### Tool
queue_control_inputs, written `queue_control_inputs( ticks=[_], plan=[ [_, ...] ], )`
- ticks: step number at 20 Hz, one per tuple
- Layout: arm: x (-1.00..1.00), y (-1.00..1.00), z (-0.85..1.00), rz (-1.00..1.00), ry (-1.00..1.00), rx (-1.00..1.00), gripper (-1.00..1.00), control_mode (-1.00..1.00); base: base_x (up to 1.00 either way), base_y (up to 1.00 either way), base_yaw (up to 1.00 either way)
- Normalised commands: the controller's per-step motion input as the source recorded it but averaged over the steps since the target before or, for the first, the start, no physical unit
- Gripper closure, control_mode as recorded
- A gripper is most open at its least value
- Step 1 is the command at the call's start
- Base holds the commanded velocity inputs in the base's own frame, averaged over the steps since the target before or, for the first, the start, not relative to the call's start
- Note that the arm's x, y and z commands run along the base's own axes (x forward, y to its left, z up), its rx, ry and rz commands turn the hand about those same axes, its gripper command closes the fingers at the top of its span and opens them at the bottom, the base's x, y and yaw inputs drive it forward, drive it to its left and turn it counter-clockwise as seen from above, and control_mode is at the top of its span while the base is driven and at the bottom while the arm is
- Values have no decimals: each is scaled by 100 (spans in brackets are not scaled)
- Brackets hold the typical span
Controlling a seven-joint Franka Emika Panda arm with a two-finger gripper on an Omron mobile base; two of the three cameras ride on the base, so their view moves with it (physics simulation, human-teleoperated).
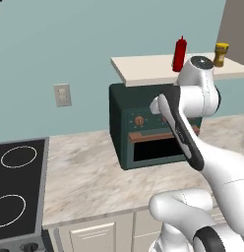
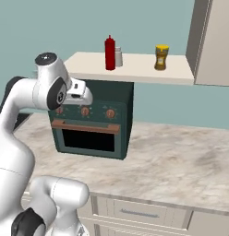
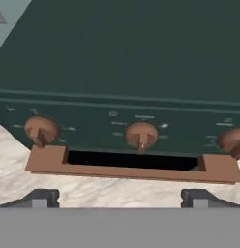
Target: Collect the turmeric, ketchup, and shaker from the cabinet and place them next to the stove.
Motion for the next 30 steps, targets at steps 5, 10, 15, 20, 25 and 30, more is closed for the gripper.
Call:
queue_control_inputs(
  ticks=[5, 10, 15, 20, 25, 30],
  plan=[
    [-12, -21, 50, -13, -28, 0, -100, -100, 0, 0, 0],
    [0, -15, 61, -17, -24, 0, -100, -100, 0, 0, 0],
    [0, -19, 62, -17, -24, 0, -100, -100, 0, 0, 0],
    [-3, -22, 42, -7, -27, 0, -100, -100, 0, 0, 0],
    [0, -1, 23, 0, -23, 0, -100, -100, 0, 0, 0],
    [0, -4, 9, 0, -13, 0, -100, -100, 0, 0, 0]
  ],
)
